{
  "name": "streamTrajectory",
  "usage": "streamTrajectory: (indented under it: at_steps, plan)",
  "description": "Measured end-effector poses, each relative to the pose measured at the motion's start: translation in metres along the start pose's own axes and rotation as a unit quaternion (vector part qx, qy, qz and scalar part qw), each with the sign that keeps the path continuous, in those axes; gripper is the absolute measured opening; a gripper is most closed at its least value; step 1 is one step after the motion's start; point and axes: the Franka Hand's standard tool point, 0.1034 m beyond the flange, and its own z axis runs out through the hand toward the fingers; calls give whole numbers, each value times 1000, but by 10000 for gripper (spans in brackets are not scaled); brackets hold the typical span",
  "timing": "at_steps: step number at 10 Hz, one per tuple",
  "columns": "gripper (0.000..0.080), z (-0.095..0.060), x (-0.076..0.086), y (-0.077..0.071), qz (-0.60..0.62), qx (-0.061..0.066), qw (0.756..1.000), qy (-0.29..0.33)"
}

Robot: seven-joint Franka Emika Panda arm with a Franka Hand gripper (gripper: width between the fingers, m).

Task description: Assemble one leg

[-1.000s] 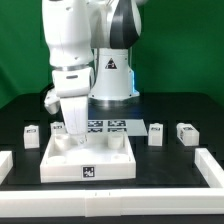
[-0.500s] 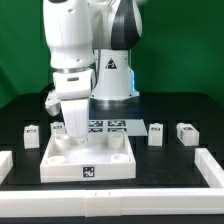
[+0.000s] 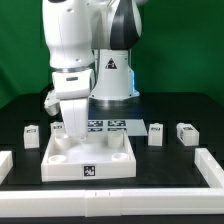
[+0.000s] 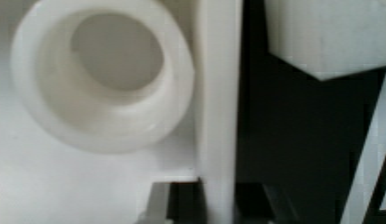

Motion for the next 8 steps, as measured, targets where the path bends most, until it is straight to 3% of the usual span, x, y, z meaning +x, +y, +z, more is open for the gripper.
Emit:
streamTrajectory:
  at_steps: [6,8]
  plan:
    - [61,0,0,0,0,0,1000,0]
    - [61,0,25,12,23,-3,1000,-1]
